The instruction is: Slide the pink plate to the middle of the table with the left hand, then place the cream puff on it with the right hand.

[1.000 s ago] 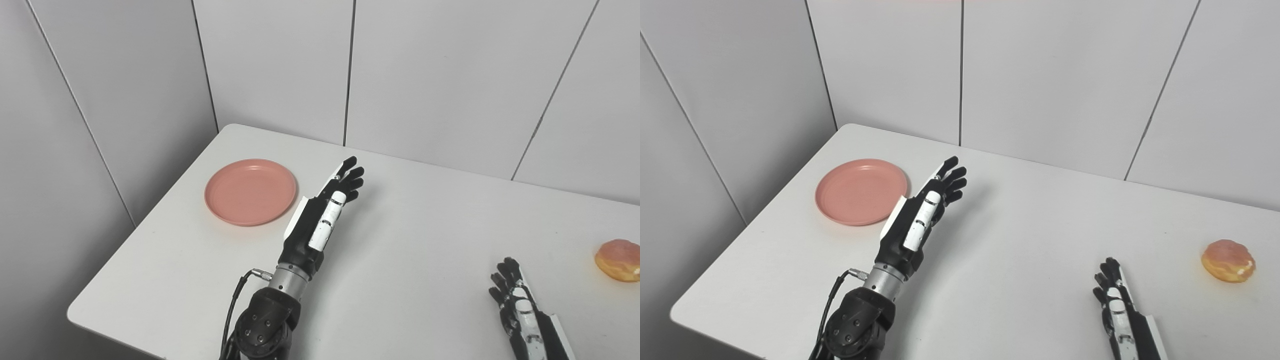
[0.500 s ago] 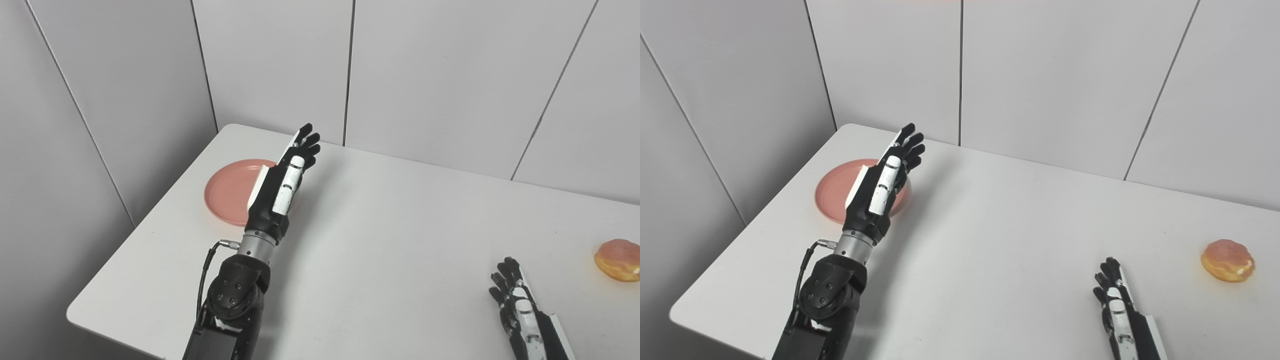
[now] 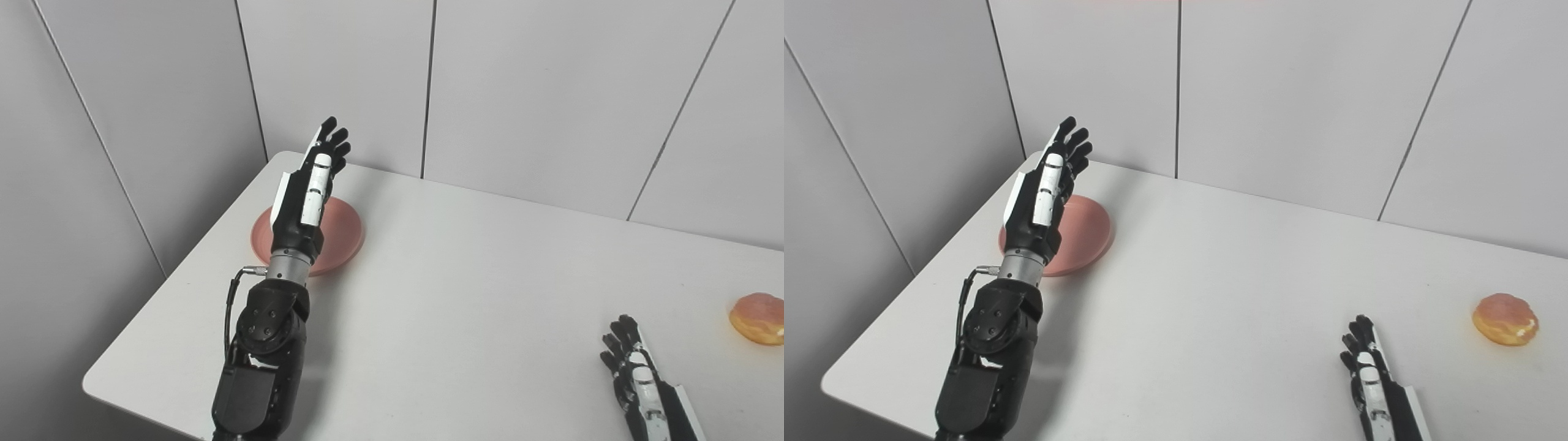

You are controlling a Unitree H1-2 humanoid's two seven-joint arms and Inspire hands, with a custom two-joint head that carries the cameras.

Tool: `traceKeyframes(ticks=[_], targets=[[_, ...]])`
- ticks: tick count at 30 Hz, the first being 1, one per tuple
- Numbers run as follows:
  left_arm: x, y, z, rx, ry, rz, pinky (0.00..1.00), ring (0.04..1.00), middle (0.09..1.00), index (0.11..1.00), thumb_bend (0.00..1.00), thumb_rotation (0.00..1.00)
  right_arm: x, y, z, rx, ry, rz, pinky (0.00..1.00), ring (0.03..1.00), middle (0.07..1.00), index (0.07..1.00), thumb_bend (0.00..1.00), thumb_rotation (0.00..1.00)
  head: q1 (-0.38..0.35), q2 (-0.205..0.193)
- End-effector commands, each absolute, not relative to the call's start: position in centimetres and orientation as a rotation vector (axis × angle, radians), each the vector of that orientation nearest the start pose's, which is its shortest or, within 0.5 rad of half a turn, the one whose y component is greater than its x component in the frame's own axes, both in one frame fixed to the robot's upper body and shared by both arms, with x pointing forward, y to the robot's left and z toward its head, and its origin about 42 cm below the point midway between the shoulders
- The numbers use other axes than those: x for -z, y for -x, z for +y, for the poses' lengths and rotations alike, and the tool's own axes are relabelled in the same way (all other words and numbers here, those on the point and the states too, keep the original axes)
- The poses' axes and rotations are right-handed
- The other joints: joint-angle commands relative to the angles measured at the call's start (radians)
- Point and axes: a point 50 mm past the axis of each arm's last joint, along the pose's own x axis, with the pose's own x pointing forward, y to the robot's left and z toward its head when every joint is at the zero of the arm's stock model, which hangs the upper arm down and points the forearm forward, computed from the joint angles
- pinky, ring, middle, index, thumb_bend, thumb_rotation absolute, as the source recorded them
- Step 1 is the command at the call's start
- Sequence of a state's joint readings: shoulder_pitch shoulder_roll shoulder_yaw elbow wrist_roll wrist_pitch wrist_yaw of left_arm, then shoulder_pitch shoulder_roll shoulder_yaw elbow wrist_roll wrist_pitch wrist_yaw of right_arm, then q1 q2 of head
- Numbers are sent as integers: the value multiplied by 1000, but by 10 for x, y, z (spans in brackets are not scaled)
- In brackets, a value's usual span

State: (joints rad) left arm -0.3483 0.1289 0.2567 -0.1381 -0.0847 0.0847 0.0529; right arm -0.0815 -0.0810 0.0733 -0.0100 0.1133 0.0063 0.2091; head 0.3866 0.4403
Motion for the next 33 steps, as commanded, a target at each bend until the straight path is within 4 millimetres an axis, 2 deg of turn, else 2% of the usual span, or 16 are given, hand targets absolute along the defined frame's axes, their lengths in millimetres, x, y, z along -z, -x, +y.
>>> traceKeyframes(ticks=[1, 6, 11, 15, 33], targets=[[-270, -374, 301, -225, 3, -490, 940, 921, 933, 926, 458, 1000, -117, -309, -203, -297, -18, -63, 1000, 1000, 1000, 1000, 132, 1000, 1, 0], [-272, -379, 318, -257, 12, -489, 943, 926, 942, 935, 453, 1000, -118, -308, -203, -297, -23, -65, 1000, 1000, 1000, 1000, 129, 1000, 1, 0], [-272, -383, 337, -310, 12, -488, 928, 912, 921, 907, 438, 1000, -118, -308, -203, -298, -20, -69, 1000, 1000, 1000, 1000, 135, 1000, 3, 3], [-270, -386, 351, -333, 5, -479, 922, 918, 933, 925, 442, 1000, -119, -309, -203, -297, -22, -70, 1000, 1000, 1000, 1000, 135, 1000, 6, 4], [-262, -383, 390, -409, 69, -420, 932, 923, 923, 925, 430, 1000, -120, -309, -206, -296, -20, -69, 1000, 1000, 1000, 1000, 141, 1000, 8, 11]])
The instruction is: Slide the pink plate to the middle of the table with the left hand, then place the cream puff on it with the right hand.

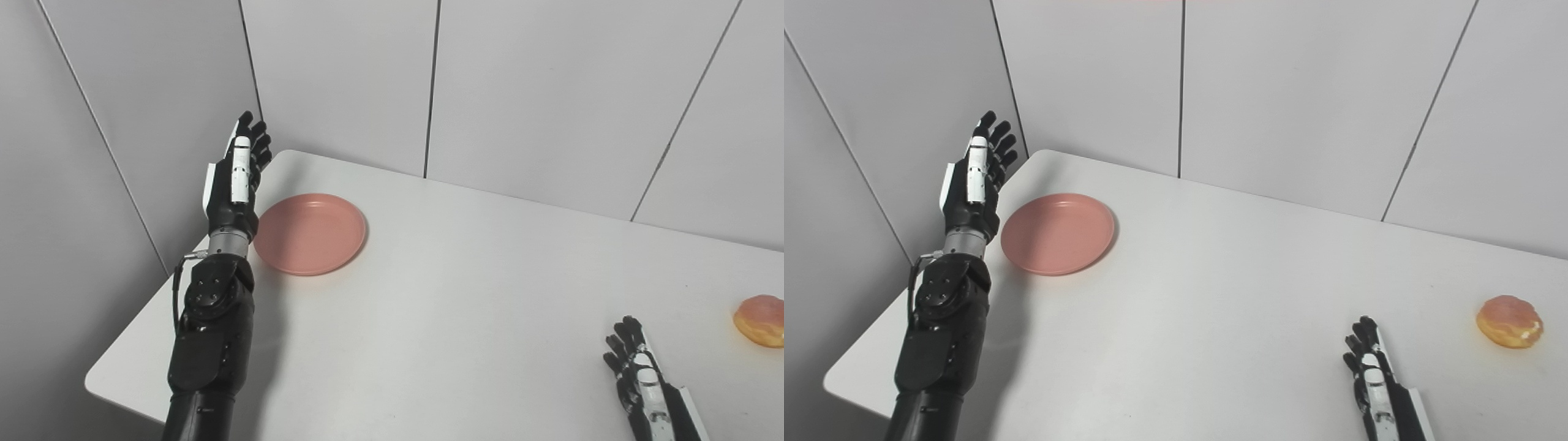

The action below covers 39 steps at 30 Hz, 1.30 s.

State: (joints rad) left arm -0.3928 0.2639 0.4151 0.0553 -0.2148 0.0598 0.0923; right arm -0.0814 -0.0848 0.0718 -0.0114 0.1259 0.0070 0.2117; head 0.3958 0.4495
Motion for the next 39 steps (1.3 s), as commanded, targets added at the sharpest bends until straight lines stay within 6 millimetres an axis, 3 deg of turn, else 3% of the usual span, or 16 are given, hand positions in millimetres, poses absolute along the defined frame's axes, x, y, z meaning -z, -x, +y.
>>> traceKeyframes(ticks=[1, 20, 39], targets=[[-261, -383, 392, -411, 74, -414, 943, 927, 924, 929, 428, 1000, -120, -309, -206, -296, -22, -69, 1000, 1000, 1000, 1000, 139, 1000, -1, 2], [-235, -378, 439, -454, 115, -332, 967, 951, 947, 931, 423, 1000, -121, -310, -207, -295, -29, -64, 1000, 1000, 1000, 1000, 143, 1000, 2, 8], [-210, -384, 450, -471, 161, -234, 985, 966, 960, 950, 370, 1000, -121, -310, -208, -294, -36, -59, 1000, 1000, 1000, 1000, 147, 1000, 0, 15]])
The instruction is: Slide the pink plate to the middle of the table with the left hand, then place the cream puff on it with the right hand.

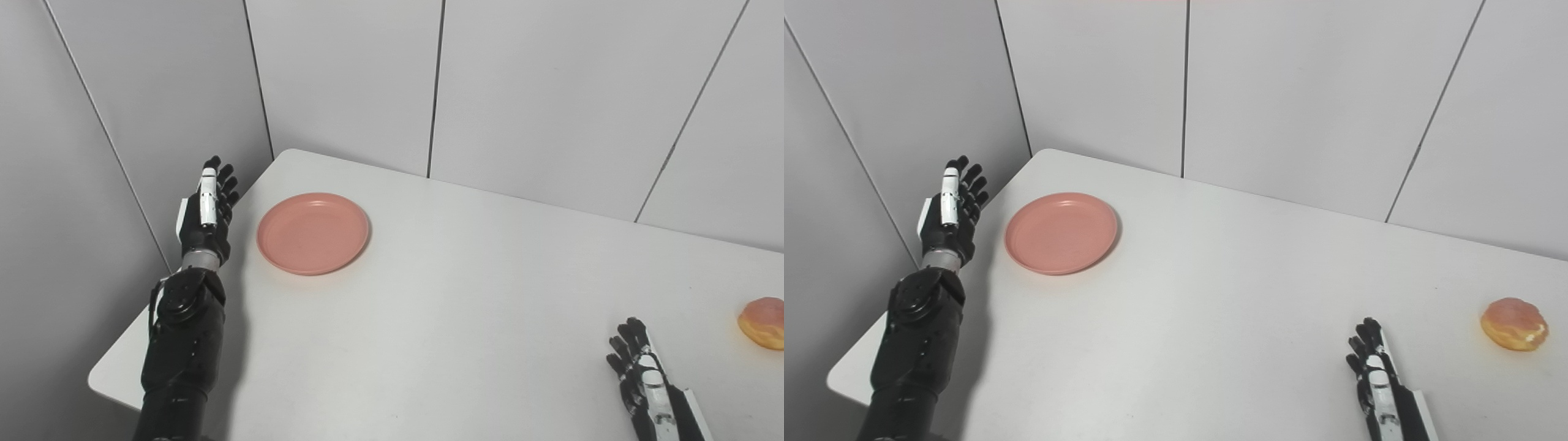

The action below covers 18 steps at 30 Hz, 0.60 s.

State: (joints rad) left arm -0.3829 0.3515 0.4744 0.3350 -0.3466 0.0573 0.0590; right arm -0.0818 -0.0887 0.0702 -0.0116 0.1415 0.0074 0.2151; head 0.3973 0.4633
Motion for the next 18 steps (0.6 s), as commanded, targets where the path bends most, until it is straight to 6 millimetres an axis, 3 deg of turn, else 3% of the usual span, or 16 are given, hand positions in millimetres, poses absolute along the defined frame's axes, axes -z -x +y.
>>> traceKeyframes(ticks=[1, 18], targets=[[-208, -384, 451, -470, 165, -228, 990, 966, 960, 947, 370, 1000, -121, -310, -208, -294, -36, -59, 1000, 1000, 1000, 1000, 145, 1000, -1, 2], [-172, -396, 455, -450, 243, -140, 1000, 985, 982, 951, 366, 1000, -120, -310, -208, -294, -30, -66, 1000, 1000, 1000, 1000, 161, 1000, -7, 3]])
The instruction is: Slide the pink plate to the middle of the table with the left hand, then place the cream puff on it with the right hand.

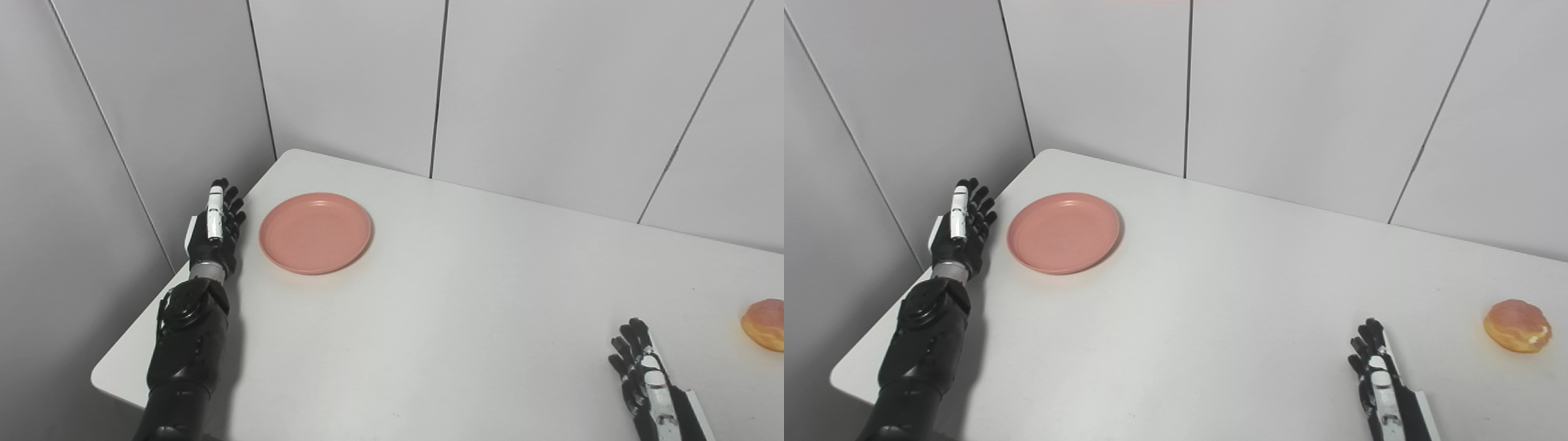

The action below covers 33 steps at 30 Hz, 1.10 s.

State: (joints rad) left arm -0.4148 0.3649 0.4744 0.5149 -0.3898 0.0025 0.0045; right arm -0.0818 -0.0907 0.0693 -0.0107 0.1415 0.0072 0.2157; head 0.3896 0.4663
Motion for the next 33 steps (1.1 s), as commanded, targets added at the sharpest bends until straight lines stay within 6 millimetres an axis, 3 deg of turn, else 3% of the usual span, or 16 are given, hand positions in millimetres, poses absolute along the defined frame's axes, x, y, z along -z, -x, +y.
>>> traceKeyframes(ticks=[1, 24, 33], targets=[[-170, -397, 454, -448, 245, -134, 1000, 987, 982, 951, 365, 1000, -120, -310, -208, -294, -29, -67, 1000, 1000, 1000, 1000, 160, 1000, 1, 0], [-154, -406, 422, -350, 244, -63, 1000, 983, 976, 969, 374, 1000, -120, -310, -207, -292, -32, -71, 1000, 1000, 1000, 1000, 153, 1000, -13, 7], [-153, -410, 412, -319, 240, -53, 1000, 968, 963, 935, 377, 1000, -120, -310, -207, -284, -29, -69, 1000, 1000, 1000, 1000, 166, 1000, -19, 11]])
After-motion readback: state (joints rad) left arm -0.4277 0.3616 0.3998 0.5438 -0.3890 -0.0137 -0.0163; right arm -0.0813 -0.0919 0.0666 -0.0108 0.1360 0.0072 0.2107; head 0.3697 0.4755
